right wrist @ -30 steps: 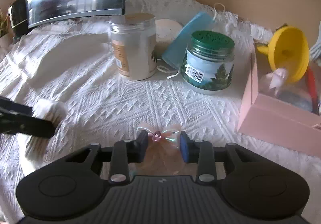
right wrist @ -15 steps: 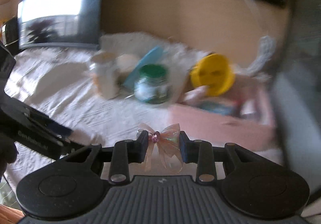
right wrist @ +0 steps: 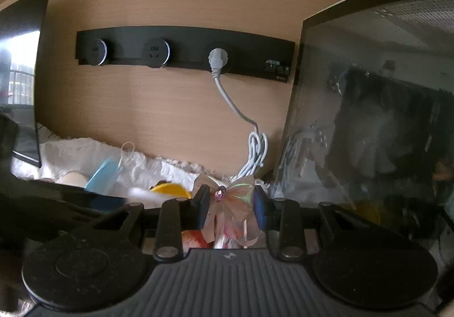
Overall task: Organize soft objects
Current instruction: 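Carry swabs with left and bow with right into the pink box and release both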
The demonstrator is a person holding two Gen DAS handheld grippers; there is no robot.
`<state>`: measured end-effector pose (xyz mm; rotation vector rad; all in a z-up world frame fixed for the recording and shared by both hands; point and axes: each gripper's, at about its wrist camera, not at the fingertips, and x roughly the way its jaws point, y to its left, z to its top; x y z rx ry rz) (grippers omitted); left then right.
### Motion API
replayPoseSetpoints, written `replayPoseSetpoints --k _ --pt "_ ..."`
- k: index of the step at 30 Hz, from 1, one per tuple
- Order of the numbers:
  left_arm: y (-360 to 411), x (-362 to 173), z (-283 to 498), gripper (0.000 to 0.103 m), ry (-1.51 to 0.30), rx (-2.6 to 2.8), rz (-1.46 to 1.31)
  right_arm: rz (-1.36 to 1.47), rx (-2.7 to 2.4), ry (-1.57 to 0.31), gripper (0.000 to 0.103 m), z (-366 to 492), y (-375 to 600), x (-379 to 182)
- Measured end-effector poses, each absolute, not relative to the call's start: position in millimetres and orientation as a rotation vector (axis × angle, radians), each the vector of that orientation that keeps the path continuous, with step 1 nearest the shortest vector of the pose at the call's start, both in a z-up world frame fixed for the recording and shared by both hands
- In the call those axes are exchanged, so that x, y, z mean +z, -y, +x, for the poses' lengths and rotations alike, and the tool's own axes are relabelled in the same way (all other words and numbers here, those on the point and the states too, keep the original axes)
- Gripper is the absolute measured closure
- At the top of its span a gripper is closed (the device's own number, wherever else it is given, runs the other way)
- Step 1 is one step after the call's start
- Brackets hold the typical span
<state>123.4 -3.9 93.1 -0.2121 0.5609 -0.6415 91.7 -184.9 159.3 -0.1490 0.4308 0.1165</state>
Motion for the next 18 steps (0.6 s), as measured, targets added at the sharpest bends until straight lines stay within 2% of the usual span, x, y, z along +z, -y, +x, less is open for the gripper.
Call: replayPoseSetpoints --k 4,7,15,18 --pt "41 45 159 0.026 -0.701 -0.482 -0.038 -0.166 0.124 -0.481 0.071 112 187 146" --pt "46 31 160 0.025 -0.676 -0.478 0.039 -0.132 0.137 -0.529 0.071 119 194 132" --pt "-8 56 163 0.027 -0.561 -0.540 -0.357 0.020 0.196 -0.626 0.071 154 202 100" --pt "-23 73 164 0.027 -0.546 -0.532 -0.452 0.080 0.259 -0.681 0.066 170 204 87"
